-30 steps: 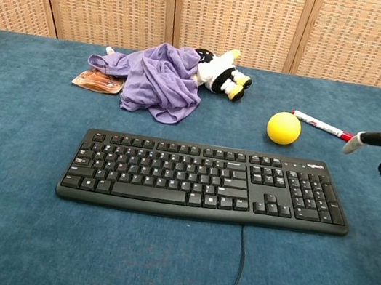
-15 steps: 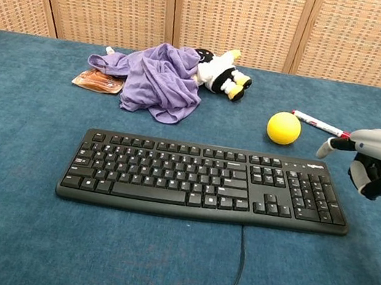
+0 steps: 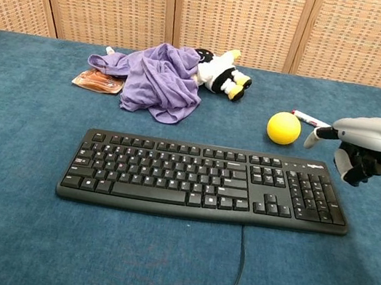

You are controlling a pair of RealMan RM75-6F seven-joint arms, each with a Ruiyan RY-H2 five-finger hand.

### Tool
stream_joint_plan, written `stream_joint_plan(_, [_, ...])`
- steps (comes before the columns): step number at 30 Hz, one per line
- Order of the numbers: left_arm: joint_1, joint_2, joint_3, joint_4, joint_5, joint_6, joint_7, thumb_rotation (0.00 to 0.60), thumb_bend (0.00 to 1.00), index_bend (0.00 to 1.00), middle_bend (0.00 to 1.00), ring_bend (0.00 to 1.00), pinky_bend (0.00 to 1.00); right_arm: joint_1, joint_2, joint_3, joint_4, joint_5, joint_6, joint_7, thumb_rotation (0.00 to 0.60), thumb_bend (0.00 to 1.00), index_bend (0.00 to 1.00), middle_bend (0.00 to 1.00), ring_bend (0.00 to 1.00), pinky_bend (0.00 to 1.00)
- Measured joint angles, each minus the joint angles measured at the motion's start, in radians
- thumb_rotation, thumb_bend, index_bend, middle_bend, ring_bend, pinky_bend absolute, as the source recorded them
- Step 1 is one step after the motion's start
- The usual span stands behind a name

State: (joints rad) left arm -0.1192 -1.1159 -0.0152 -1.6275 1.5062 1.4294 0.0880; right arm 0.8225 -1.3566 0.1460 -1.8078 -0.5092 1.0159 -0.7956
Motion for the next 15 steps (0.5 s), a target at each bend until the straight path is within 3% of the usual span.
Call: stream_joint_plan(15, [-0.006,-0.002,-0.002,0.005,-0.01,-0.013,-0.002,0.6,0.03,0.0,0.0,0.0,0.0,0.077,-0.05,-0.021,0.062,0.086,-0.02,-0.01,0.6,0.98,0.16,0.71,0.64,0.46])
